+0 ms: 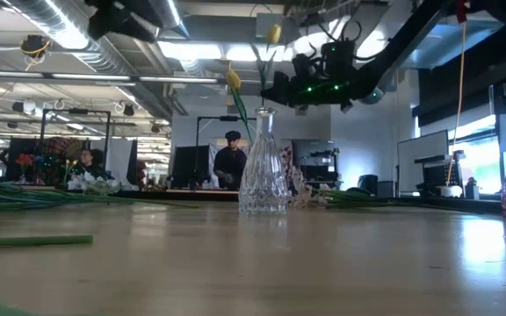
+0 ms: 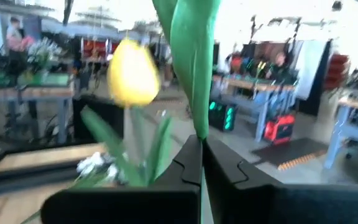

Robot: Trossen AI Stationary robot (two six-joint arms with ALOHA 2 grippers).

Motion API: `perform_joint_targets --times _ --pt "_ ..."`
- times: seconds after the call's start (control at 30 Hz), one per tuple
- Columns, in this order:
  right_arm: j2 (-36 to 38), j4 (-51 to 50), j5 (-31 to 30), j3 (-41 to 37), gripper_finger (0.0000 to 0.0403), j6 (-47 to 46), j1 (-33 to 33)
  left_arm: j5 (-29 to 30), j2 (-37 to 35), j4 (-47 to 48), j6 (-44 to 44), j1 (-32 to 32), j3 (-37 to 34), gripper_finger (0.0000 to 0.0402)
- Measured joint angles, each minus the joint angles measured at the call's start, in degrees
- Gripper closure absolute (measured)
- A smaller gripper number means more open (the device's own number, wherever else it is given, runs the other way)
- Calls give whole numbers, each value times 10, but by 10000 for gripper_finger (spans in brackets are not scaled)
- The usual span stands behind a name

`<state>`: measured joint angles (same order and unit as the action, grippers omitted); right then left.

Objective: Sort flowers into vase by color
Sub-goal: Put the top yellow flower into the top vase, then put the yellow flower into the top vase

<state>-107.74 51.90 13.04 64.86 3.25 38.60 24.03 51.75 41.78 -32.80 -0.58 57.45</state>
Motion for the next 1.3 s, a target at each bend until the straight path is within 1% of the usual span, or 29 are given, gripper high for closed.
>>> perform_joint_targets --times 0.13,0.23,0.33,0.43,0.5,0.6,0.73,0.83,0.93,1.07,1.13,1.3 --pt "0 -41 -9 0 396 0 -9 -3 6 59 -58 0 0 223" --pt "0 -81 7 0 371 0 -8 -22 20 126 -108 0 0 223" --pt "12 -118 16 0 319 0 -7 -31 47 192 -166 0 0 223" --pt "50 -157 18 0 257 0 -8 -44 80 234 -218 0 -4 223" --pt "82 -195 17 0 218 1 -8 -59 100 237 -238 0 -16 223" --pt "130 -269 17 0 168 2 -8 -73 126 207 -251 1 -39 223" --pt "211 -363 18 0 125 3 -15 -80 152 126 -210 3 -72 223" --pt "277 -454 20 0 111 15 -32 -101 176 90 -164 -24 -91 223" --pt "343 -546 10 0 110 16 -61 -134 221 76 -97 -70 -93 223" --pt "417 -647 -19 0 115 16 -113 -189 294 56 -3 -120 -86 223" --pt "446 -681 -42 0 116 15 -140 -209 329 56 28 -130 -83 223" --pt "503 -739 -100 0 116 4 -197 -217 395 61 64 -136 -82 223"
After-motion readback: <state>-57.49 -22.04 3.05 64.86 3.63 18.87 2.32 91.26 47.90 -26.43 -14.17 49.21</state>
